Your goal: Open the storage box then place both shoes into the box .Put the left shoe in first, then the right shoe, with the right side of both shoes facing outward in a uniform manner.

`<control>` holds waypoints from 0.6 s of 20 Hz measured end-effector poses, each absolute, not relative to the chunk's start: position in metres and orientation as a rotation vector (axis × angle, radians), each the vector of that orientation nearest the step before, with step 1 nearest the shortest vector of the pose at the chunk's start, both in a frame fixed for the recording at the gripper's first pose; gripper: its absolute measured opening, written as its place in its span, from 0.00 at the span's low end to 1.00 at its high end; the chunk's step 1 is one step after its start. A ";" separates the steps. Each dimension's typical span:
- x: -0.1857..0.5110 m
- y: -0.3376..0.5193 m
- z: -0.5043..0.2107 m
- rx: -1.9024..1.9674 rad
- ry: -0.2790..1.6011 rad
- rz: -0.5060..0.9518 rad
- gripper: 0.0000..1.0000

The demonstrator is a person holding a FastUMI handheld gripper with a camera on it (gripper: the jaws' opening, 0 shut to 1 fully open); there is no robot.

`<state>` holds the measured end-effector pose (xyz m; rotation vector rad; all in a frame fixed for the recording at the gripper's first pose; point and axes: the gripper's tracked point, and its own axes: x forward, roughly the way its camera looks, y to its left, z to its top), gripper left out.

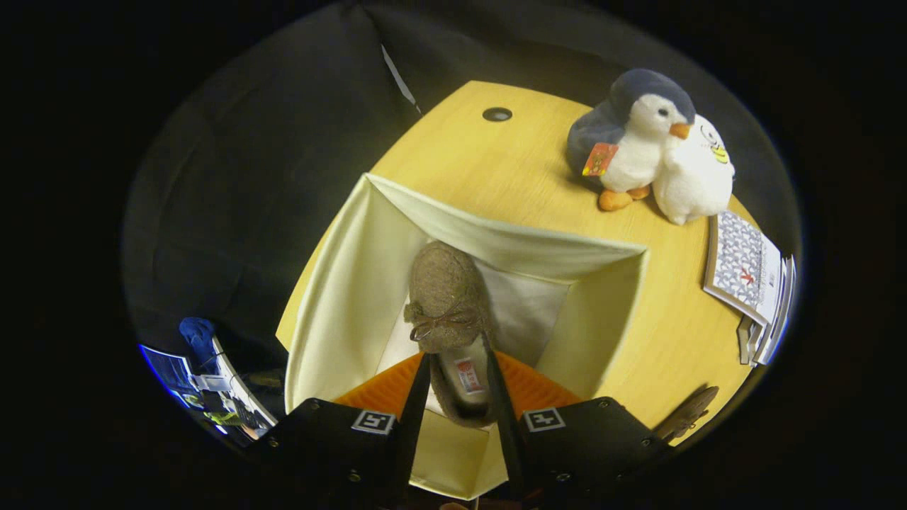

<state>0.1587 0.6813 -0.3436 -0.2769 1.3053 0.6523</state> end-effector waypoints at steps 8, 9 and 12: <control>0.172 0.610 -0.246 -0.197 1.089 0.664 0.76; 0.174 0.597 -0.240 -0.180 1.072 0.647 0.76; 0.181 0.542 -0.224 -0.158 1.016 0.577 0.77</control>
